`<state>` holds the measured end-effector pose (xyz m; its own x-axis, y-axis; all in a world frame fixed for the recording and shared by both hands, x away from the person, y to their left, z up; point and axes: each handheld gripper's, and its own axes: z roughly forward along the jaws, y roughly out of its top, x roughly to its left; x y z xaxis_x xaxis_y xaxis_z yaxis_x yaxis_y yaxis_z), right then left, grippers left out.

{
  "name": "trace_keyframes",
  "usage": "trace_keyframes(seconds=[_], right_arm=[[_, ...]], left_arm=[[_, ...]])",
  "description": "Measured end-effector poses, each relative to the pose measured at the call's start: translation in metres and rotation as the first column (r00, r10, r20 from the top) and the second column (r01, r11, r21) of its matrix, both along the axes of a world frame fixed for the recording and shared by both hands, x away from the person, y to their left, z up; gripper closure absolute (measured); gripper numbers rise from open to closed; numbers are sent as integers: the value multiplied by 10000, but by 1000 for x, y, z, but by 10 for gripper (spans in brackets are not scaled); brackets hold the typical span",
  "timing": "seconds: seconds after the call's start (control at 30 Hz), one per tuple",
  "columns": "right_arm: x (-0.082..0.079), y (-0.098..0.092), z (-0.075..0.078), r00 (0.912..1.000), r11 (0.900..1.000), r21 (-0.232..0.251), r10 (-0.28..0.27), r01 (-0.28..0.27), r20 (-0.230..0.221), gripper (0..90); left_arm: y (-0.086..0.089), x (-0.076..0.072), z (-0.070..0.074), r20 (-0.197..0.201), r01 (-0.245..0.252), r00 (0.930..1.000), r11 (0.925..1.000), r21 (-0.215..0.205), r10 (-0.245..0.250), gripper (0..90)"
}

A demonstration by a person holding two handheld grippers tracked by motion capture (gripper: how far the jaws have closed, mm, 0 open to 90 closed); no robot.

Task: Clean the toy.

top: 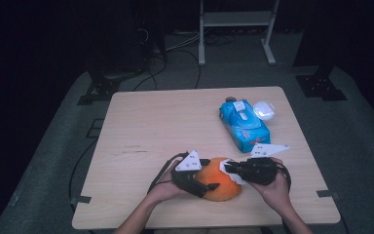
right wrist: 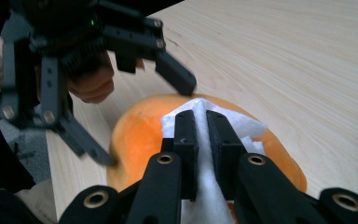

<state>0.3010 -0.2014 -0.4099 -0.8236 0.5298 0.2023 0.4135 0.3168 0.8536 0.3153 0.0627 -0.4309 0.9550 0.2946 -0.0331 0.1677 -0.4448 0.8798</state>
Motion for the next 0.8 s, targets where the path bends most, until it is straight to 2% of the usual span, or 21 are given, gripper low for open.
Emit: trace_keyframes(seconds=[0.1,0.13,0.17,0.2,0.3,0.37,0.4,0.43,0.5,0.6,0.67,0.73,0.8], right_arm=[[4,-8,-3,9998,9999,93,-136,138,-172,823],[6,-10,-4,9996,9997,137,-184,187,-233,823],[7,-12,-5,9994,9995,202,-224,230,-275,823],[8,-13,-6,9991,9994,245,-238,246,-340,823],[7,-10,-3,9992,9996,131,-229,233,-339,825],[4,-2,2,9994,9990,421,156,-143,-315,825],[1,3,5,9992,9986,430,317,-306,-237,825],[-1,8,7,9992,9990,218,398,-397,-71,824],[-3,12,8,9987,9989,-91,459,-457,213,824],[0,3,7,9994,9988,-426,265,-255,243,823],[3,-8,3,10000,9996,-270,32,-33,-52,823],[5,-12,1,9998,9998,-169,-86,83,-174,823],[4,-11,2,9998,9998,-157,-87,84,-154,823]], left_arm=[[8,11,-8,-1106,-125,9938,9997,-193,103,105],[8,13,-12,-1367,-138,9906,9996,-236,104,107],[7,13,-14,-1441,-15,9896,9997,-234,-19,119],[6,12,-14,-1320,7,9912,9997,-230,-38,145],[2,7,-8,-946,-79,9955,9999,140,92,227],[-3,2,-4,-610,-25,9981,9996,295,43,236],[-5,0,-3,-415,36,9991,9989,458,-17,235],[-6,-1,-2,-318,75,9995,9984,563,-57,228],[-3,0,-3,-425,133,9990,9989,440,-115,201],[3,5,-9,-798,63,9968,9999,110,-54,145],[5,9,-13,-1194,-13,9928,10000,-8,12,96],[4,11,-16,-1476,-7,9890,9999,-124,-12,99],[2,9,-14,-1208,9,9927,9999,135,7,146]])
